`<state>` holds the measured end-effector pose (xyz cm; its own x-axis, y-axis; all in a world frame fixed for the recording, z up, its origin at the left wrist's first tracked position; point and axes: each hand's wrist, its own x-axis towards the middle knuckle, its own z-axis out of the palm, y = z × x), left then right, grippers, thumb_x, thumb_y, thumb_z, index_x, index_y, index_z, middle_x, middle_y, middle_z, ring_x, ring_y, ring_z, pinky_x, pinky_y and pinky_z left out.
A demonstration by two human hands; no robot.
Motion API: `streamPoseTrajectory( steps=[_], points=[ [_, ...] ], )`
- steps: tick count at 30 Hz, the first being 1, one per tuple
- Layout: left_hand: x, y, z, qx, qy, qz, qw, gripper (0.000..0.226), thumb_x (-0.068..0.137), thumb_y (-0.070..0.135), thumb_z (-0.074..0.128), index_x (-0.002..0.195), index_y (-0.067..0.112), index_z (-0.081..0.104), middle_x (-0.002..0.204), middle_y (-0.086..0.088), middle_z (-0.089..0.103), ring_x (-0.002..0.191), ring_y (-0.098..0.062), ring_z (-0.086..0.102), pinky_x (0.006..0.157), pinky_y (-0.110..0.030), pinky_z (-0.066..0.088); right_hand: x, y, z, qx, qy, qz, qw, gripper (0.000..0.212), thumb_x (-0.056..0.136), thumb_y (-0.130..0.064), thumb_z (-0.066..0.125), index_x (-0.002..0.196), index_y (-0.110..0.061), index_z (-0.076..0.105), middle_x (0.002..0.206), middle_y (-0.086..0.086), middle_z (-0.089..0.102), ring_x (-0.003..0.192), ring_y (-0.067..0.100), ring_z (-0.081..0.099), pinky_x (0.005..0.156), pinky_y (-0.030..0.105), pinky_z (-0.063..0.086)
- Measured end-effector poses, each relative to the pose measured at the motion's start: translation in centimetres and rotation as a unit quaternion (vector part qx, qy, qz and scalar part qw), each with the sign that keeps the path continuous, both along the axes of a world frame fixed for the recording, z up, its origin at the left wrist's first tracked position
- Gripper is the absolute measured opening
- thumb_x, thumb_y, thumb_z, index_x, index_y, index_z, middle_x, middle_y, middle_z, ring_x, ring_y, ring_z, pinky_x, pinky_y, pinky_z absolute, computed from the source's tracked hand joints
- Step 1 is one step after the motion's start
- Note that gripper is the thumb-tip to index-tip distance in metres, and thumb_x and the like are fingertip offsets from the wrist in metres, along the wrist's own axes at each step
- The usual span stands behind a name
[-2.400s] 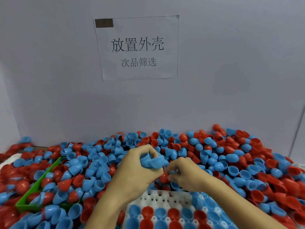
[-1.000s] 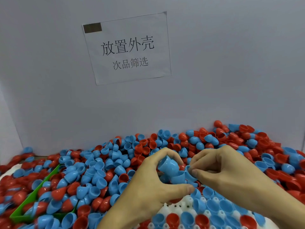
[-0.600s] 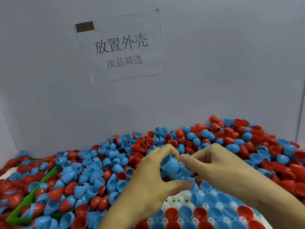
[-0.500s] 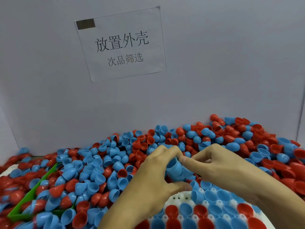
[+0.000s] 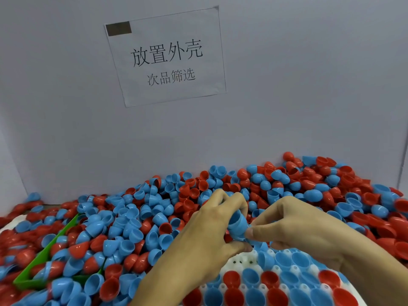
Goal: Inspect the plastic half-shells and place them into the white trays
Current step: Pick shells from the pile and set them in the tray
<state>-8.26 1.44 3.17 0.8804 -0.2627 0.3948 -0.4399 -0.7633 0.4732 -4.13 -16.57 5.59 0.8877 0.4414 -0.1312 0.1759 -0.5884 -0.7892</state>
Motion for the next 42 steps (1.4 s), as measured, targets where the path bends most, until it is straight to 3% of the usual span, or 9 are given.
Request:
streamPoseTrajectory(
  steps=[5, 8, 10, 16, 22, 25, 31, 36, 42],
  points=[
    [0.0, 0.1, 0.2, -0.013, 0.024, -0.008, 1.0, 0.048, 0.076, 0.045, 0.081, 0.088, 0.055, 0.035, 0.104, 0.031, 0.037, 0.1, 0.017, 0.037, 0.078, -0.012, 0.036, 0.7, 0.1, -1.0, 0.016, -0.017, -0.039, 0.999, 0.011, 0.08, -0.038, 0.076, 0.072, -0.031, 0.08, 0.084, -0.014, 0.075, 0.084, 0.007, 0.067, 0.076, 0.024, 0.052],
    [-0.1, 0.8, 0.5, -0.021, 0.017, 0.006, 1.0, 0.047, 0.076, 0.045, 0.081, 0.088, 0.054, 0.036, 0.104, 0.032, 0.038, 0.1, 0.018, 0.038, 0.074, -0.005, 0.037, 1.6, -0.3, -1.8, -0.004, -0.096, -0.102, 0.99, 0.011, 0.081, -0.035, 0.074, 0.073, -0.029, 0.078, 0.088, -0.006, 0.076, 0.086, 0.01, 0.069, 0.065, 0.015, 0.049],
    [-0.1, 1.8, 0.9, -0.036, 0.009, 0.023, 0.999, 0.047, 0.076, 0.044, 0.081, 0.089, 0.053, 0.037, 0.105, 0.032, 0.04, 0.1, 0.018, 0.039, 0.073, -0.005, 0.037, 2.0, -0.9, -2.1, -0.029, -0.146, -0.108, 0.983, 0.009, 0.082, -0.034, 0.072, 0.079, -0.027, 0.076, 0.09, -0.013, 0.074, 0.082, -0.001, 0.068, 0.065, 0.012, 0.048],
    [-0.1, 3.9, 1.8, -0.062, -0.013, 0.049, 0.997, 0.043, 0.079, 0.04, 0.08, 0.087, 0.05, 0.039, 0.096, 0.032, 0.041, 0.092, 0.018, 0.042, 0.076, 0.001, 0.035, 3.0, -1.6, -2.1, -0.217, -0.242, 0.013, 0.946, 0.011, 0.086, -0.034, 0.07, 0.097, -0.032, 0.072, 0.102, -0.022, 0.055, 0.094, -0.001, 0.054, 0.085, 0.019, 0.049],
    [-0.4, 3.8, 1.7, -0.048, -0.014, 0.036, 0.998, 0.042, 0.082, 0.038, 0.078, 0.086, 0.049, 0.038, 0.098, 0.021, 0.044, 0.093, 0.015, 0.042, 0.076, 0.0, 0.036, 2.7, 2.5, -4.0, -0.355, -0.288, 0.099, 0.884, 0.02, 0.086, -0.019, 0.061, 0.1, -0.026, 0.073, 0.104, -0.006, 0.049, 0.097, 0.015, 0.045, 0.072, 0.026, 0.044],
    [-0.4, 3.9, 1.7, -0.043, -0.015, 0.03, 0.999, 0.04, 0.085, 0.037, 0.076, 0.086, 0.049, 0.038, 0.103, 0.021, 0.043, 0.096, 0.016, 0.041, 0.069, -0.004, 0.038, 2.6, 3.9, -4.7, -0.398, -0.288, 0.112, 0.864, 0.015, 0.084, -0.017, 0.06, 0.095, -0.018, 0.071, 0.101, -0.001, 0.049, 0.097, 0.02, 0.044, 0.074, 0.03, 0.042],
    [-0.4, 4.2, 1.9, -0.05, -0.014, 0.027, 0.998, 0.039, 0.086, 0.037, 0.075, 0.088, 0.048, 0.038, 0.104, 0.02, 0.044, 0.093, 0.006, 0.046, 0.066, -0.008, 0.039, 2.7, 4.7, -4.4, -0.428, -0.271, 0.123, 0.854, 0.01, 0.085, -0.015, 0.061, 0.094, -0.015, 0.064, 0.105, 0.001, 0.05, 0.1, 0.021, 0.046, 0.087, 0.036, 0.048],
    [-0.4, 4.6, 1.9, -0.051, -0.017, 0.026, 0.998, 0.038, 0.086, 0.035, 0.075, 0.089, 0.047, 0.039, 0.102, 0.021, 0.043, 0.095, 0.016, 0.041, 0.065, -0.007, 0.038, 2.9, 4.1, -3.8, -0.407, -0.266, 0.11, 0.867, 0.019, 0.086, -0.022, 0.066, 0.103, -0.016, 0.071, 0.108, -0.003, 0.053, 0.102, 0.019, 0.048, 0.088, 0.034, 0.049],
    [-0.4, 4.5, 1.9, -0.046, -0.011, 0.029, 0.998, 0.039, 0.086, 0.036, 0.074, 0.089, 0.05, 0.038, 0.105, 0.021, 0.043, 0.097, 0.008, 0.044, 0.066, -0.007, 0.036, 2.6, 4.6, -3.7, -0.378, -0.3, 0.094, 0.871, 0.011, 0.091, -0.021, 0.065, 0.094, -0.015, 0.074, 0.104, -0.003, 0.058, 0.097, 0.017, 0.054, 0.084, 0.033, 0.052]
  ],
)
